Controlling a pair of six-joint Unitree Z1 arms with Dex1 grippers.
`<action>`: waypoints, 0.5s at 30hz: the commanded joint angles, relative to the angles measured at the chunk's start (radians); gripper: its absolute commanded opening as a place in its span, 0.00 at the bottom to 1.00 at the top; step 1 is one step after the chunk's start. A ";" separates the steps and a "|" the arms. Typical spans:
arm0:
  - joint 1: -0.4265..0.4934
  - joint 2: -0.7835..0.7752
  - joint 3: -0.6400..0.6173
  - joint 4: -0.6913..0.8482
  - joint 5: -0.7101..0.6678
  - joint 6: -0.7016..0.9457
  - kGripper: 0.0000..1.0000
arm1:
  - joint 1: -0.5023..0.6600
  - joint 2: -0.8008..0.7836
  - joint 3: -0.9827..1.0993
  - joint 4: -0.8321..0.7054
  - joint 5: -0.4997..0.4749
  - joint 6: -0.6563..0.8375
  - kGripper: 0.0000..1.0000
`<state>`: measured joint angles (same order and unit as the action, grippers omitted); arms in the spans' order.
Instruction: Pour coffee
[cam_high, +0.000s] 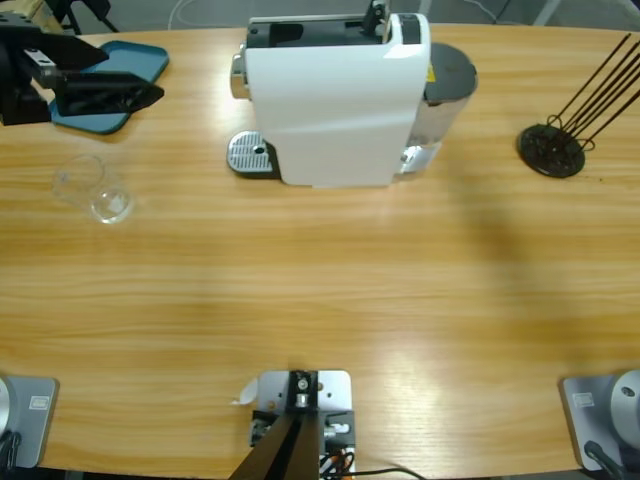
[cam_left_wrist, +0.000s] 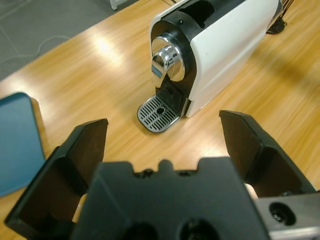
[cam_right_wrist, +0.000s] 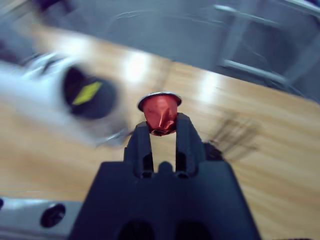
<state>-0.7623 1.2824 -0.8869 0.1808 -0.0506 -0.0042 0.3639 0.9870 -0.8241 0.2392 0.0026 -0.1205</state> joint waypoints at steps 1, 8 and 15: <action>-0.012 -0.116 0.037 0.100 -0.005 -0.017 0.97 | 0.404 0.206 -0.180 0.072 0.100 -0.106 0.00; -0.012 -0.178 0.077 0.134 0.021 -0.028 0.96 | 0.614 0.536 -0.458 0.096 0.097 -0.173 0.00; -0.011 -0.197 0.078 0.136 0.051 -0.027 0.97 | 0.591 0.758 -0.670 0.095 0.062 -0.353 0.00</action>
<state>-0.7633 1.1138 -0.8502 0.2955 -0.0318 -0.0227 0.9650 1.5277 -1.3519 0.3215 0.0864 -0.3352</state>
